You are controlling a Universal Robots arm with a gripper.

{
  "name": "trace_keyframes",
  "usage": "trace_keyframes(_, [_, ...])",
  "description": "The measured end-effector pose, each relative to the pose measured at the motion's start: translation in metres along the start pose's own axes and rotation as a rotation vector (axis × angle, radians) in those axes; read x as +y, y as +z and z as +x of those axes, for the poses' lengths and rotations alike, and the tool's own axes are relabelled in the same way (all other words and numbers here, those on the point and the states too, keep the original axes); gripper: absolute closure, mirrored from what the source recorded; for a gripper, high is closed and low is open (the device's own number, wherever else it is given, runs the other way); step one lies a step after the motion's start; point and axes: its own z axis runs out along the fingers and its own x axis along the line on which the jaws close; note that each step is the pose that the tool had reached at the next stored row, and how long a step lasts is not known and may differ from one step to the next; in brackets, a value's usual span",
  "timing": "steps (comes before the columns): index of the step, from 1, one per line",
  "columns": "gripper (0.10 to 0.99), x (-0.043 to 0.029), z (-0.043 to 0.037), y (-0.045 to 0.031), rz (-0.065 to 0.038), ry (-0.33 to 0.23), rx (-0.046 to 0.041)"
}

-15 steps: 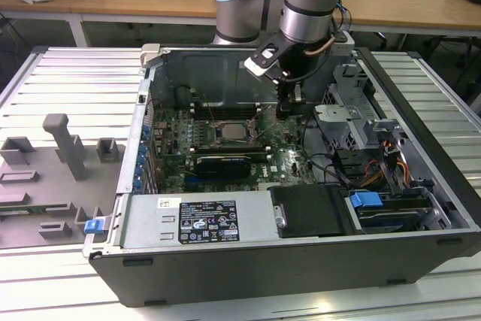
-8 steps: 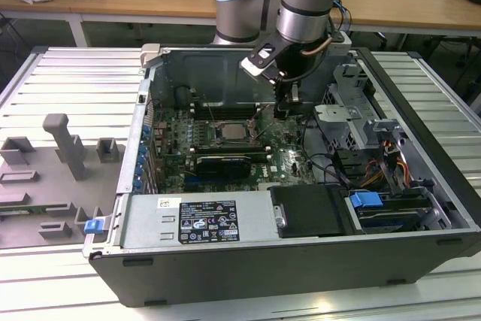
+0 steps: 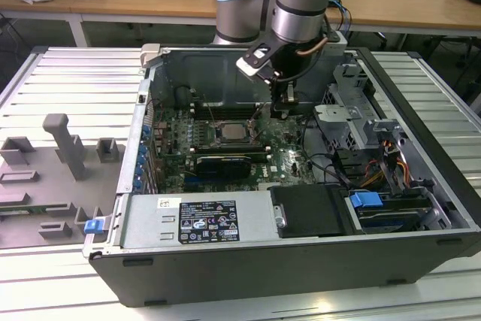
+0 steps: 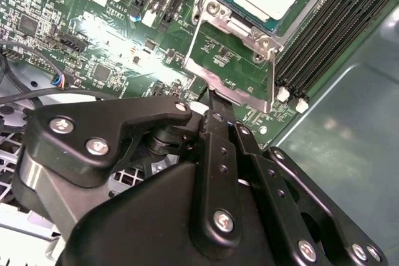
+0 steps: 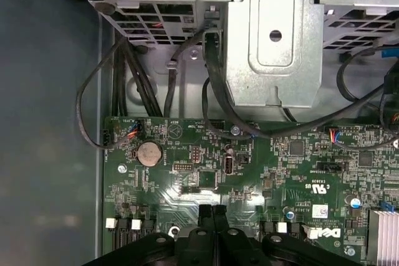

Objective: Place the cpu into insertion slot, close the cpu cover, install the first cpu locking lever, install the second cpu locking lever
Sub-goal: 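Close the cpu cover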

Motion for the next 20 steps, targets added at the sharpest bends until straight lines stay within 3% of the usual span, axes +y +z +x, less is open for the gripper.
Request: trace_keyframes(20, [0.980,-0.0109,0.0002,0.0001,-0.001,0.000,-0.0001])
